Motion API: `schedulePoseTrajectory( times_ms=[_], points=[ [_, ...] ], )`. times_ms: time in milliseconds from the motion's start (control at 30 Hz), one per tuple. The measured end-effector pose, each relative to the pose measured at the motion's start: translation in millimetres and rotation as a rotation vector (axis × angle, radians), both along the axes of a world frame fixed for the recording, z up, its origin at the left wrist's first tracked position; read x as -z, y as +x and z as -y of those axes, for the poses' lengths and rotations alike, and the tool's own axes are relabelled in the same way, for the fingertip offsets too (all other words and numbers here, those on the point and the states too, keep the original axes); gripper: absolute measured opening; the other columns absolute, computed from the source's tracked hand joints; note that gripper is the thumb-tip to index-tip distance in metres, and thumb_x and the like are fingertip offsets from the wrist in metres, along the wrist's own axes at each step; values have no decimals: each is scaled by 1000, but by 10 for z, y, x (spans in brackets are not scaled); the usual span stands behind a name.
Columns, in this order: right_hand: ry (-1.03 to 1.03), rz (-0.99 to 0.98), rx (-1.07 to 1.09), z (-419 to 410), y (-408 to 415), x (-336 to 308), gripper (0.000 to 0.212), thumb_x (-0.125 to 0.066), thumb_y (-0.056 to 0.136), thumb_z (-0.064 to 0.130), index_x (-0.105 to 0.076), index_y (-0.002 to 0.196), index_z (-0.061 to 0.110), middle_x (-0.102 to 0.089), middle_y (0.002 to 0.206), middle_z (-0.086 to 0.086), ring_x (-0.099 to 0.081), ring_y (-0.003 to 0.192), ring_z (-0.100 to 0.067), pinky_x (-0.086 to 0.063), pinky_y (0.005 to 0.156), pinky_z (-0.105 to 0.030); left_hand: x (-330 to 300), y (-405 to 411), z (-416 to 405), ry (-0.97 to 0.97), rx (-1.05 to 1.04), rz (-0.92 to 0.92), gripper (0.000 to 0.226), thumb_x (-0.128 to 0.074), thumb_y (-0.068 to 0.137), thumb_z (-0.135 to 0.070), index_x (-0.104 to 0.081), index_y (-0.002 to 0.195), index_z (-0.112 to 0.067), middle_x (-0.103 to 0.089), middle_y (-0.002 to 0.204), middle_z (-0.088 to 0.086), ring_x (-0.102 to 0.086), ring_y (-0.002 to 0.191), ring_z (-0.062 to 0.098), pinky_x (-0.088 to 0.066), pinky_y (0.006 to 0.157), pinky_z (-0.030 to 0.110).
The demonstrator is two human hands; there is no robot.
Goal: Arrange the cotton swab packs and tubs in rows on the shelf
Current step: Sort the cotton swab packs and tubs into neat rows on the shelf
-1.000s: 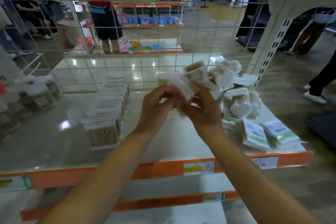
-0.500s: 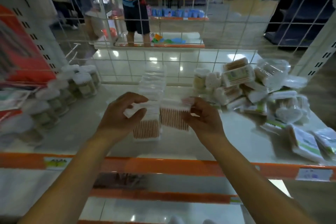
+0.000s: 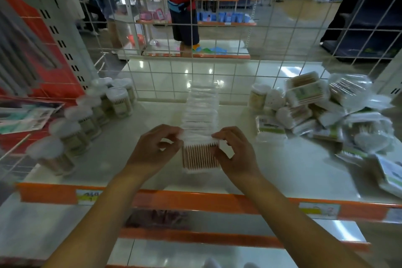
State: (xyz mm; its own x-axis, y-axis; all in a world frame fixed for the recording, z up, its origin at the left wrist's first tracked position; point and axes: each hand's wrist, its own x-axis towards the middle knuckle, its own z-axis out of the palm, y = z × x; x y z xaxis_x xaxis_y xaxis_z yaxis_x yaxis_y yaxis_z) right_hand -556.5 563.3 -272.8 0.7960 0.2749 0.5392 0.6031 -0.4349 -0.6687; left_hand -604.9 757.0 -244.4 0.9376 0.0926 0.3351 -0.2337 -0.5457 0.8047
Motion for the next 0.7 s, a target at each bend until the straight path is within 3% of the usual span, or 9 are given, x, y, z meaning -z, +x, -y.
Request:
schedulePoseTrajectory(
  times_ms=[167,300,400,533,700],
  points=[
    [-48,28,-11,2,28,42,20,-69,68,12,-63,85,4,-54,94,0,-55,85,-16,-40,75,-7,28,29,2,-51,-22,17,23,-66,80,1,-67,90,-19,-65,92,-7,-61,84,0,-48,73,9],
    [-70,30,-11,-4,13,33,24,-68,70,13,-63,93,4,-52,96,2,-52,89,-15,-40,75,-20,45,48,-2,-64,-21,37,22,-66,79,4,-67,87,-16,-64,90,-9,-61,80,-6,-48,72,7],
    [-138,135,16,-24,-16,25,33,-58,77,21,-62,108,10,-58,101,-4,-46,96,-12,-38,80,-21,84,74,-4,-38,-12,44,28,-67,77,7,-66,84,-19,-64,84,-17,-61,79,-6,-47,71,6],
    [-159,218,-15,-38,4,34,27,-57,76,14,-66,101,8,-62,97,-7,-45,95,-15,-43,79,-28,128,55,-11,-48,17,53,33,-65,79,7,-65,81,-26,-62,90,-28,-62,82,-6,-46,72,6],
    [-178,109,-70,-46,-32,22,34,-66,69,6,-67,103,8,-60,98,-7,-54,92,-26,-47,78,-33,127,33,-4,-119,53,64,15,-58,80,-22,-64,86,-35,-63,97,-17,-61,89,-2,-48,75,10]
  ],
)
